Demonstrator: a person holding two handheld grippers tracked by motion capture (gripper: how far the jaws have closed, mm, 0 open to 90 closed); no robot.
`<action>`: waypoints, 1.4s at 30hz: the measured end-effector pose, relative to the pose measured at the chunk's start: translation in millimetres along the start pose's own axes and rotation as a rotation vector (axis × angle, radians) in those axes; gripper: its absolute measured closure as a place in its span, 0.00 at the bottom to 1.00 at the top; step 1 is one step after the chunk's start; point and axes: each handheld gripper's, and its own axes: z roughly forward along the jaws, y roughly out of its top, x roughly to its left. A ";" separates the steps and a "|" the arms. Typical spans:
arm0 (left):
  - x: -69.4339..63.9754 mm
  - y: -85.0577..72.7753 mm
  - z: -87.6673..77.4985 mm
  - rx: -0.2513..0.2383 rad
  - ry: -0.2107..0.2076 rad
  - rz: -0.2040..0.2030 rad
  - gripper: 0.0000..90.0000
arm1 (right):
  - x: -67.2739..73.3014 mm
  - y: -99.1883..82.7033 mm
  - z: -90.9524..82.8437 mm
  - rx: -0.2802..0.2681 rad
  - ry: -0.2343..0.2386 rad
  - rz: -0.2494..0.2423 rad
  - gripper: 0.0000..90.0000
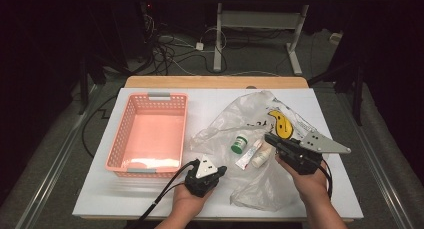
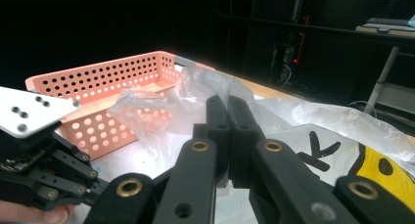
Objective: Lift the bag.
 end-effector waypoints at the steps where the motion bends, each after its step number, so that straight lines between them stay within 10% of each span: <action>1: 1.2 2.2 -2.8 -0.017 0.001 -0.003 0.98 | 0.1 0.2 -0.6 -0.001 -0.001 -0.001 1.00; 24: 15.4 92.2 -52.5 -0.337 0.114 0.071 0.98 | -6.3 20.2 5.4 -0.110 -0.101 0.001 1.00; 42: 22.5 208.5 -59.6 -0.438 0.159 0.195 0.98 | -46.3 94.0 6.1 -0.202 -0.240 -0.015 1.00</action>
